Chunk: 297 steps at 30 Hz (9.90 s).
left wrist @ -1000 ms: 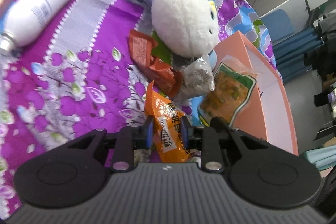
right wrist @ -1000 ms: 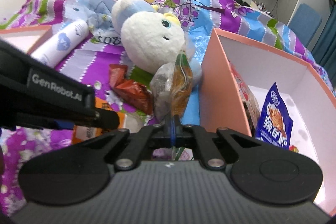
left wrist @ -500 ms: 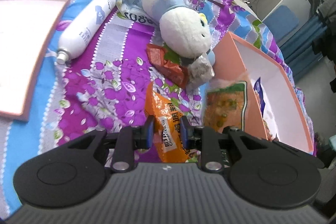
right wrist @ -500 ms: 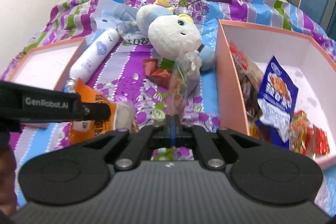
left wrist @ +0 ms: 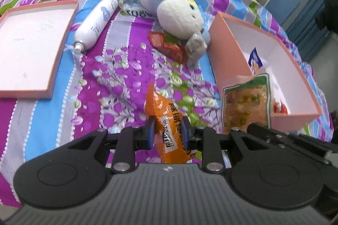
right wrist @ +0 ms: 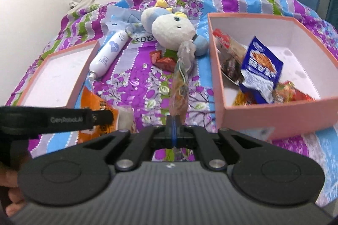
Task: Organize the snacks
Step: 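Lift both held packets and carry them over the pink box, then open both tools to drop the packets into the pink box, then withdraw both open tools from the box back over the snack pile, then grasp the orange-red packet with the left tool while the right grasps a clear bag, then lift both held packets and carry them over the pink box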
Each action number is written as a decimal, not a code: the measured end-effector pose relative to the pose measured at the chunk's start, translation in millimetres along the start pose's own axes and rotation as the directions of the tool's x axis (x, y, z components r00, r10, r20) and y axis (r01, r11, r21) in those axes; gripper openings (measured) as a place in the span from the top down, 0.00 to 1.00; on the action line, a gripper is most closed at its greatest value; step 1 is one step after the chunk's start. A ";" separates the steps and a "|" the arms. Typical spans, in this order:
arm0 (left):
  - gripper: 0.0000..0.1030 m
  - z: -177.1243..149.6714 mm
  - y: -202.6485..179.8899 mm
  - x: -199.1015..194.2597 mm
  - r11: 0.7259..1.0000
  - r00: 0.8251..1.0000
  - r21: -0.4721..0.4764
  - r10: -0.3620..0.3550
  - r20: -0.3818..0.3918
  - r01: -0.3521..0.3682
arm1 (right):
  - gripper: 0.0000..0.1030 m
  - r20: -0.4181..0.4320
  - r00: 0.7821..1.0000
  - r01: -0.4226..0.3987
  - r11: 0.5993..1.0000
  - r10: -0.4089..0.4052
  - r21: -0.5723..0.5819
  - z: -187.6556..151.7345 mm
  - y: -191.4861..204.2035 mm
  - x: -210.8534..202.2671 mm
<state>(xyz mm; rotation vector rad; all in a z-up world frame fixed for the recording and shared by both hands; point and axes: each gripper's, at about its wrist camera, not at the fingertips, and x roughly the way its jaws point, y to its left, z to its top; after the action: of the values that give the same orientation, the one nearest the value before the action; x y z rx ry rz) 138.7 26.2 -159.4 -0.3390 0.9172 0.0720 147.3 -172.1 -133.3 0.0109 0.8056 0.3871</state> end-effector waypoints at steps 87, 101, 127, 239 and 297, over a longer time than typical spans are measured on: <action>0.42 156.0 -266.2 127.6 0.923 0.974 0.321 -0.178 -0.140 0.214 | 0.67 0.019 0.993 0.106 0.951 -0.117 0.289 98.3 -232.5 32.7; 0.42 154.5 -247.2 8.3 0.906 0.971 0.366 -0.238 0.025 0.213 | 0.48 0.182 0.975 0.080 0.962 -0.130 0.262 108.6 -184.4 -42.2; 0.42 93.8 -136.3 -121.9 0.951 0.955 0.273 -0.205 0.216 0.143 | 0.48 0.344 0.938 0.017 0.996 -0.048 0.092 74.8 -74.8 -114.7; 0.59 161.9 51.4 259.3 0.970 0.982 -0.154 -0.188 -0.001 0.186 | 0.56 0.268 0.928 0.292 0.951 -0.257 -0.098 64.8 15.2 239.7; 0.62 -15.6 37.7 -13.7 1.000 1.000 -0.011 0.006 -0.001 -0.006 | 0.73 0.112 0.993 -0.016 0.995 0.027 -0.095 -26.4 33.3 0.3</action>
<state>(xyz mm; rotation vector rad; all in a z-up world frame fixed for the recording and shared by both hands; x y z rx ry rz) 110.7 57.9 -167.0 -0.3467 0.9188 0.0821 117.9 -144.6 -146.7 -0.0462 0.6756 0.4408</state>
